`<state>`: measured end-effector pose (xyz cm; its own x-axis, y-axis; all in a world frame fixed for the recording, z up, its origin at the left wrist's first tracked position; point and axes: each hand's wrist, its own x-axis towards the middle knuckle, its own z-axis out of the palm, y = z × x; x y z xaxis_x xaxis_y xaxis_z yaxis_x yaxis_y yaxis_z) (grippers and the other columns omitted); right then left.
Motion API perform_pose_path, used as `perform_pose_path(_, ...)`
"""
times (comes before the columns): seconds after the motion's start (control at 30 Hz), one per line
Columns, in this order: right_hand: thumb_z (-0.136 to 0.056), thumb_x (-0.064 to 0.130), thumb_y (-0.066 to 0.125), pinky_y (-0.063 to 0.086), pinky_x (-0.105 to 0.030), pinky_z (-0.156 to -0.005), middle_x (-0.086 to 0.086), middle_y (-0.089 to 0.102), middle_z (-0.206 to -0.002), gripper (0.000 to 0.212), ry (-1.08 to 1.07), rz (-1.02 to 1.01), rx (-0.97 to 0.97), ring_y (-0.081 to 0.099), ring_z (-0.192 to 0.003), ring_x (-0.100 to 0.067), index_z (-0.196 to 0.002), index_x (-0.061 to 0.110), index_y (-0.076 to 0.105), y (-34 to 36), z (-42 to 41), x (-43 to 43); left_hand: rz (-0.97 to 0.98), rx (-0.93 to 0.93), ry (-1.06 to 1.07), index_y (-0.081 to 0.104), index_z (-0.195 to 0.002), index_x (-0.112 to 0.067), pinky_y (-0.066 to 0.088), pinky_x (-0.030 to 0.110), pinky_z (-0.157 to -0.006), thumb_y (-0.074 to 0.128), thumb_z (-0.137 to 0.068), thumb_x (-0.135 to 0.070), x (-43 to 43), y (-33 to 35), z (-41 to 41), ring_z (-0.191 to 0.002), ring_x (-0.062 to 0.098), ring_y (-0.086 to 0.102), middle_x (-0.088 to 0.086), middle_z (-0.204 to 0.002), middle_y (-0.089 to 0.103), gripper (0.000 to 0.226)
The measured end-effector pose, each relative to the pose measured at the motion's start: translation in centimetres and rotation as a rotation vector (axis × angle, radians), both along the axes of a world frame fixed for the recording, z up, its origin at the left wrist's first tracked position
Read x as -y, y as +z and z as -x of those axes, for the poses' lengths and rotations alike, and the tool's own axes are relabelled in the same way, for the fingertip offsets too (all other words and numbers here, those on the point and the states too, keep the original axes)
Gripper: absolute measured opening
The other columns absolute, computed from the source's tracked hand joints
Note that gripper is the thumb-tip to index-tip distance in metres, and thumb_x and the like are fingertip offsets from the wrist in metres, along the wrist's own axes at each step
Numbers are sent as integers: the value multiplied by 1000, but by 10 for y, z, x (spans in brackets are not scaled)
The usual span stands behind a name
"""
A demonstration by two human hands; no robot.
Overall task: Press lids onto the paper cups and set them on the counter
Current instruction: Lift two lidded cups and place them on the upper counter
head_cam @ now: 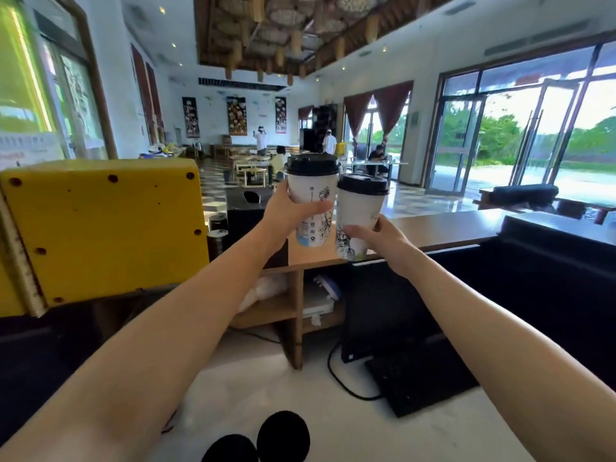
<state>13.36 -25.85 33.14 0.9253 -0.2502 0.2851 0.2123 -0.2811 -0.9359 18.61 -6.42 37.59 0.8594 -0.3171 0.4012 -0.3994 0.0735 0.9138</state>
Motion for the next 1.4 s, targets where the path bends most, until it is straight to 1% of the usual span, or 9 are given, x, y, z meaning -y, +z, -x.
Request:
perform_pose_path(0.2, -70, 33, 79, 50, -24, -70, 2, 63, -104, 57, 13, 7, -2, 63, -92, -12, -116, 17, 48, 21, -48, 20, 60, -47, 32, 43, -127, -12, 55, 42, -85, 85, -62, -14, 25, 4, -35, -103, 22, 63, 8, -117, 63, 77)
perform_pose_path(0.37, -68, 30, 81, 54, -34, -80, -5, 63, -111, 60, 16, 7, -54, 63, -96, -20, -116, 14, 48, 9, -94, 52, 20, -61, 144, 46, -108, -23, 50, 22, -65, 85, -62, -17, 52, -14, -65, -90, 10, 61, -10, -96, 61, 61)
perform_pose_path(0.47, -68, 29, 82, 54, -43, -89, -8, 62, -115, 66, -6, 56, -107, 62, -101, -24, -122, 12, 47, -7, -120, 71, -40, -67, 243, 46, -113, -18, 50, 31, -76, 86, -62, -18, 67, -37, -88, -101, 18, 60, -1, -108, 61, 65)
perform_pose_path(0.6, -69, 28, 80, 54, -41, -86, -8, 62, -116, 64, -35, 43, -126, 61, -101, -24, -120, 11, 46, -32, -151, 90, -147, -23, 353, 43, -117, -17, 44, 27, -76, 84, -64, -19, 88, -57, -115, -102, 15, 53, -2, -109, 55, 66)
perform_pose_path(0.77, -69, 28, 80, 54, -40, -85, -6, 61, -113, 60, -45, 44, -101, 61, -101, -23, -115, 14, 45, -56, -180, 97, -39, -57, 391, 41, -126, -7, 50, 42, -93, 82, -68, -15, 111, -92, -140, -113, 24, 56, 10, -121, 58, 71)
perform_pose_path(0.97, -68, 31, 80, 53, -42, -89, -5, 59, -117, 64, -39, 49, -100, 59, -104, -23, -117, 16, 42, -76, -201, 100, -69, 1, 493, 41, -127, -11, 49, 33, -89, 82, -67, -22, 112, -113, -159, -115, 19, 53, 6, -126, 55, 74)
perform_pose_path(1.1, -69, 36, 78, 52, -40, -88, -1, 57, -115, 65, -11, 67, -81, 58, -104, -21, -118, 21, 38, -83, -204, 102, -94, 36, 514, 36, -130, -16, 41, 20, -78, 80, -69, -25, 113, -117, -158, -112, 10, 45, -5, -120, 45, 75)
perform_pose_path(1.27, -71, 37, 77, 48, -31, -81, 5, 55, -110, 69, -2, 63, -83, 55, -101, -16, -124, 20, 36, -85, -203, 100, -117, -10, 491, 28, -138, -16, 42, 46, -102, 77, -73, -26, 113, -120, -153, -127, 24, 43, 9, -135, 43, 83)
perform_pose_path(1.4, -72, 41, 76, 48, -34, -85, -3, 58, -117, 71, -39, 132, -125, 55, -101, -18, -126, 13, 39, -81, -199, 99, -221, -21, 519, 19, -144, -12, 38, 47, -107, 74, -77, -30, 114, -116, -144, -131, 26, 39, 12, -140, 38, 88)
